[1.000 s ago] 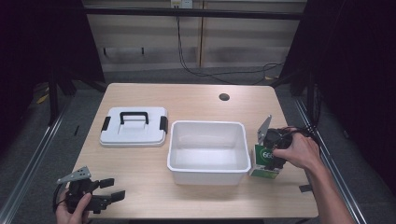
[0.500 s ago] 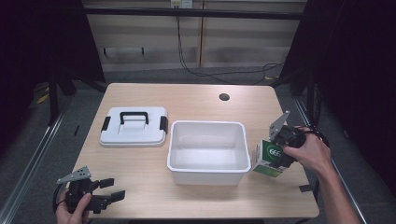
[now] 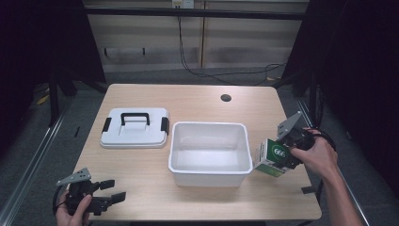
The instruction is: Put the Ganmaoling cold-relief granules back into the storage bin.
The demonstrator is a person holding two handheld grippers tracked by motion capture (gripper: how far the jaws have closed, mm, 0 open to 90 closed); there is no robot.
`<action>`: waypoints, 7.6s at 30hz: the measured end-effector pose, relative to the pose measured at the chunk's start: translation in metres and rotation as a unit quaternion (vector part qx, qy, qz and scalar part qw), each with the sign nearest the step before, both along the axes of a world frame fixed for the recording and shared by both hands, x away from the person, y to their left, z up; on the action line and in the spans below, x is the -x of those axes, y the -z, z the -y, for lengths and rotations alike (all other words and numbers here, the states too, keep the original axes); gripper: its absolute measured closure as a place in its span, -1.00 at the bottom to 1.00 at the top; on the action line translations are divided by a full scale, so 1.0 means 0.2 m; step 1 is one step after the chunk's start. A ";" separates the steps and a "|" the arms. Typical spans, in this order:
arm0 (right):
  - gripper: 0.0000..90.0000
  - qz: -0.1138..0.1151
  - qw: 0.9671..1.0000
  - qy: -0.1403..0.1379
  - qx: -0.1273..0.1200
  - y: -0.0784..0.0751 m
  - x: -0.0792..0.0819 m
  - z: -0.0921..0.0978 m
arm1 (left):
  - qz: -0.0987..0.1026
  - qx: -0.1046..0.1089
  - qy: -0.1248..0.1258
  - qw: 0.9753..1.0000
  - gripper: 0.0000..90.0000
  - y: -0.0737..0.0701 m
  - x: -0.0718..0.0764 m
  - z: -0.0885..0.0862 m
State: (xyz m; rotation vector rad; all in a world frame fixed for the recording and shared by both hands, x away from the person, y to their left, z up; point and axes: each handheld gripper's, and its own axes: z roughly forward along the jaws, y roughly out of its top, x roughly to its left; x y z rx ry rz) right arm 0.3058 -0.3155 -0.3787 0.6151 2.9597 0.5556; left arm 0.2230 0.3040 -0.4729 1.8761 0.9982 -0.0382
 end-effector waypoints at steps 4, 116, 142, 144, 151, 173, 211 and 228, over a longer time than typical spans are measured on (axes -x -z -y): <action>-0.65 0.009 1.000 -0.001 -0.008 -0.01 0.02 0.02 | 0.000 0.002 0.000 1.000 -0.64 0.00 0.00 0.00; -0.65 0.038 0.994 -0.094 -0.034 -0.53 -0.17 -0.56 | -0.001 0.001 0.002 1.000 -0.64 0.00 0.00 0.00; -0.65 0.000 0.989 -0.134 0.061 -0.36 -0.24 -0.73 | 0.001 0.002 0.002 1.000 -0.64 0.00 0.00 0.00; -0.65 0.000 0.989 -0.134 0.066 -0.35 -0.24 -0.73 | 0.001 0.003 0.002 1.000 -0.64 0.00 0.00 0.00; -0.65 -0.012 0.987 -0.135 0.082 -0.30 -0.25 -0.76 | -0.001 0.003 0.002 1.000 -0.64 0.00 0.00 0.00; -0.66 -0.037 0.984 -0.143 0.102 -0.16 -0.28 -0.80 | 0.002 0.002 0.002 1.000 -0.64 0.00 0.00 0.00; -0.67 -0.060 0.980 -0.140 0.126 0.08 -0.32 -0.85 | 0.004 0.003 0.003 1.000 -0.64 0.00 0.00 0.00; -0.69 -0.079 0.977 -0.138 0.138 0.15 -0.31 -0.86 | 0.003 0.002 0.004 1.000 -0.64 -0.01 0.00 0.00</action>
